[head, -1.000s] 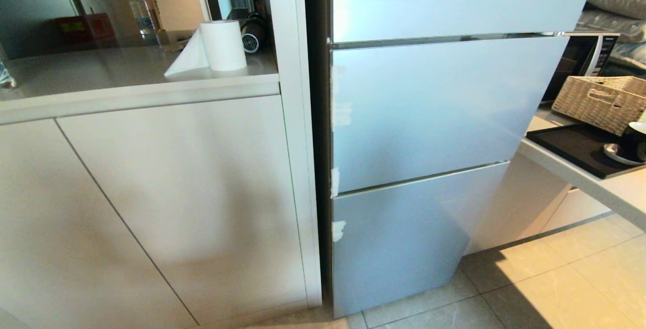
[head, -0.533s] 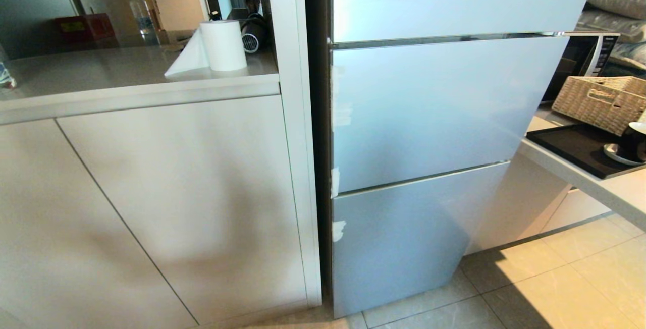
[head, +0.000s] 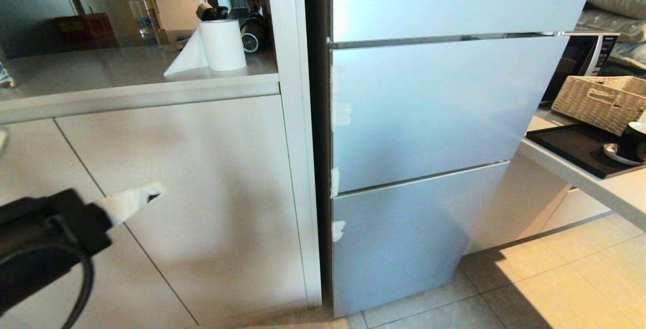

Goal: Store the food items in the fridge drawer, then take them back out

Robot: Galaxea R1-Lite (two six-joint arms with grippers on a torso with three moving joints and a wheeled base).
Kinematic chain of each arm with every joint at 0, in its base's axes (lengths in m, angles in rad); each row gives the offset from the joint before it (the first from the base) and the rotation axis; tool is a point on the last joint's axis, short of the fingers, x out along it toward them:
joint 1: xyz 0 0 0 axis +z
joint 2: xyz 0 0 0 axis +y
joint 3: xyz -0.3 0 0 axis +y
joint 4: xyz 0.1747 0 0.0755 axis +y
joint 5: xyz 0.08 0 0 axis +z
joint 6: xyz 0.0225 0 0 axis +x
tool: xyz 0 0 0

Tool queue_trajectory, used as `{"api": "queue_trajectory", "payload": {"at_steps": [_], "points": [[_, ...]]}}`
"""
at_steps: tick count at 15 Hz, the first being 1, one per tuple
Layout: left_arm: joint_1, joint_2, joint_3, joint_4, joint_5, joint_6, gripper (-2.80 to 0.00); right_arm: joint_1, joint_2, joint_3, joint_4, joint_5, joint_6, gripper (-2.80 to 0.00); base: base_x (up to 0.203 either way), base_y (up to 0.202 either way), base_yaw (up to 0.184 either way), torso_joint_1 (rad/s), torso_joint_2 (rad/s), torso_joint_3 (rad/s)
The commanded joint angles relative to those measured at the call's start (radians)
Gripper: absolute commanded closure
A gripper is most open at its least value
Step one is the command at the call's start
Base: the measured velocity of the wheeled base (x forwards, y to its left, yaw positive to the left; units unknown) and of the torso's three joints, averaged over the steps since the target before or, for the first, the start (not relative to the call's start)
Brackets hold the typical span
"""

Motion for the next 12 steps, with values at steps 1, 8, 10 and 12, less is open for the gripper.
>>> {"api": "queue_trajectory", "payload": {"at_steps": [1, 8, 10, 12], "points": [[-0.116, 0.260, -0.118, -0.047, 0.077, -0.009, 0.00, 0.000, 0.000, 0.000, 0.000, 0.000, 0.002, 0.00, 0.000, 0.000, 0.000, 0.000, 0.00, 0.000], [-0.161, 0.810, -0.556, -0.296, 0.209, -0.132, 0.00, 0.000, 0.000, 0.002, 0.000, -0.008, 0.033, 0.00, 0.000, 0.000, 0.000, 0.000, 0.00, 0.000], [-0.146, 0.965, -0.702, -0.385, 0.227, -0.140, 0.00, 0.000, 0.000, 0.002, 0.000, -0.019, 0.039, 0.00, 0.000, 0.000, 0.000, 0.000, 0.00, 0.000], [-0.133, 1.080, -0.805, -0.475, 0.235, -0.144, 0.00, 0.000, 0.000, 0.001, 0.000, -0.019, 0.042, 0.00, 0.000, 0.000, 0.000, 0.000, 0.00, 0.000]]}}
